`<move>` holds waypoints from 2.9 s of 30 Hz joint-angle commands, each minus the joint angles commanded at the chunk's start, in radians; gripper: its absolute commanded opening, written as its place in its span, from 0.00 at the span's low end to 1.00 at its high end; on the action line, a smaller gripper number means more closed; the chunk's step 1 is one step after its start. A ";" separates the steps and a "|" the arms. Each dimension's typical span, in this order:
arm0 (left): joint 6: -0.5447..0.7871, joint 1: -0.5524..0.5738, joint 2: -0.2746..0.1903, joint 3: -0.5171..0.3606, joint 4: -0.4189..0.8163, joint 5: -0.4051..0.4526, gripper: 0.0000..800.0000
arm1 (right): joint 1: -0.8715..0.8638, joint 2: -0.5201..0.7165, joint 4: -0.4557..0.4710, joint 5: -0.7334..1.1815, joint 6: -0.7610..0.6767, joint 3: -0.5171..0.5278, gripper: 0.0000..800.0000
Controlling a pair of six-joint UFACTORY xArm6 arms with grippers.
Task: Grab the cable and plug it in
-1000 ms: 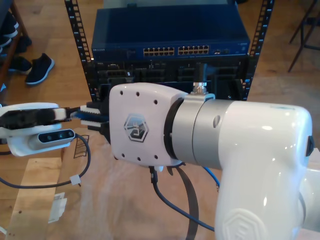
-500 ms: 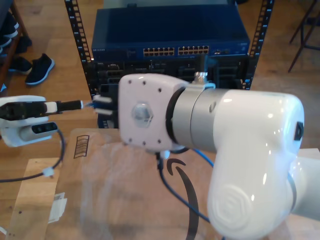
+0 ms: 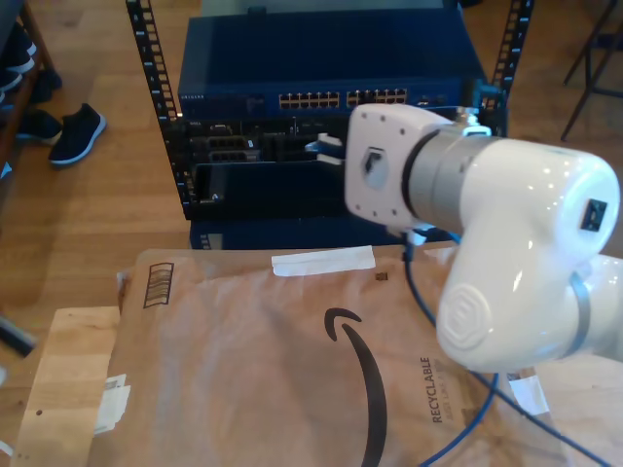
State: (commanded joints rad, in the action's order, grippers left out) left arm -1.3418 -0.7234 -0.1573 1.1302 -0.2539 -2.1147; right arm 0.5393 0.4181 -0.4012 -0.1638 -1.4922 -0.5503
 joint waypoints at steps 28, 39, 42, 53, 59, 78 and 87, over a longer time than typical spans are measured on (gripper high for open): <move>1.180 -0.901 -0.459 -0.893 0.394 0.802 1.00 | -0.160 0.038 0.009 -0.520 0.028 0.318 0.00; 1.249 -0.945 -0.448 -1.042 0.387 1.054 1.00 | 0.167 -0.259 -0.470 -1.092 0.493 0.241 0.00; 1.290 -0.950 -0.433 -1.069 0.377 1.103 1.00 | 0.267 -0.347 -0.568 -1.129 0.506 0.192 0.00; 1.307 -0.987 -0.385 -1.062 0.318 1.112 1.00 | 0.390 -0.430 -0.661 -1.191 0.509 0.132 0.00; 1.307 -0.988 -0.385 -1.062 0.318 1.112 1.00 | 0.448 -0.462 -0.844 -1.221 0.634 -0.020 0.00; 1.307 -0.988 -0.385 -1.062 0.318 1.112 1.00 | 0.528 -0.783 -0.822 -1.320 0.687 -0.222 0.00; 1.307 -0.988 -0.385 -1.062 0.318 1.112 1.00 | 0.551 -0.773 -0.809 -1.323 0.712 -0.229 0.00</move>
State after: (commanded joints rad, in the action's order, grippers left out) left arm -0.0345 -1.7116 -0.5424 0.0685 0.0637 -1.0023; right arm 1.0902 -0.3552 -1.2098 -1.4864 -0.7802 -0.7789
